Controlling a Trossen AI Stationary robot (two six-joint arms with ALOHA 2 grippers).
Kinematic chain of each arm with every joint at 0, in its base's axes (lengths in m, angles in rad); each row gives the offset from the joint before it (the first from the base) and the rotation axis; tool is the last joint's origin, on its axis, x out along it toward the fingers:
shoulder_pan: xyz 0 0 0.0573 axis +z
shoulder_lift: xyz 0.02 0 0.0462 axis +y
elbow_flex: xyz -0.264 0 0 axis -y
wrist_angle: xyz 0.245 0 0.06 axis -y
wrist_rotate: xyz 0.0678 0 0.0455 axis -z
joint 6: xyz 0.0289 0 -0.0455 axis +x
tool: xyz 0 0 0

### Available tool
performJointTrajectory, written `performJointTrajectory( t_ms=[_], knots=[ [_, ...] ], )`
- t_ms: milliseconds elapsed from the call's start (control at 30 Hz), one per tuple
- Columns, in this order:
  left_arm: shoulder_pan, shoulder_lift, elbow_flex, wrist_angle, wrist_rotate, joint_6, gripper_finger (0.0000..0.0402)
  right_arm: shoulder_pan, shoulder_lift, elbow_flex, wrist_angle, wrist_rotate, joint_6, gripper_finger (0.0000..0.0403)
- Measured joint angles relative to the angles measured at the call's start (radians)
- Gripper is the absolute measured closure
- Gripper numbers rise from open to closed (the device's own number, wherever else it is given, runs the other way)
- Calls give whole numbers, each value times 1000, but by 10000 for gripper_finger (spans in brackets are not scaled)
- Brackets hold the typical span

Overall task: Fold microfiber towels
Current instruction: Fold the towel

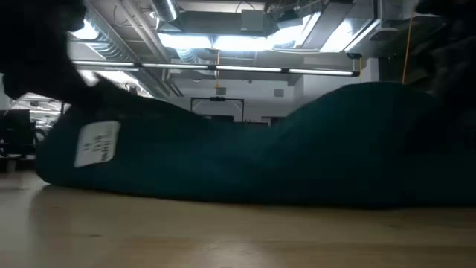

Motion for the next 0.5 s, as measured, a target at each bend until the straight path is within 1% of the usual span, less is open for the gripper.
performJointTrajectory(
  t_ms=[100,167,267,367,500],
  knots=[
    [62,0,0,80,-29,-2,399,-48,-11,-11,-5,40,15,401],
    [97,-1,0,119,-78,-9,399,-83,-15,-12,-13,75,12,401],
    [147,-17,0,124,-157,-37,399,-138,-37,-12,-55,141,18,401],
    [196,-21,0,91,-176,-65,399,-183,-82,-12,-169,193,59,401],
    [244,-40,0,10,-214,-166,399,-219,-159,-12,-378,254,163,401]
  ],
)
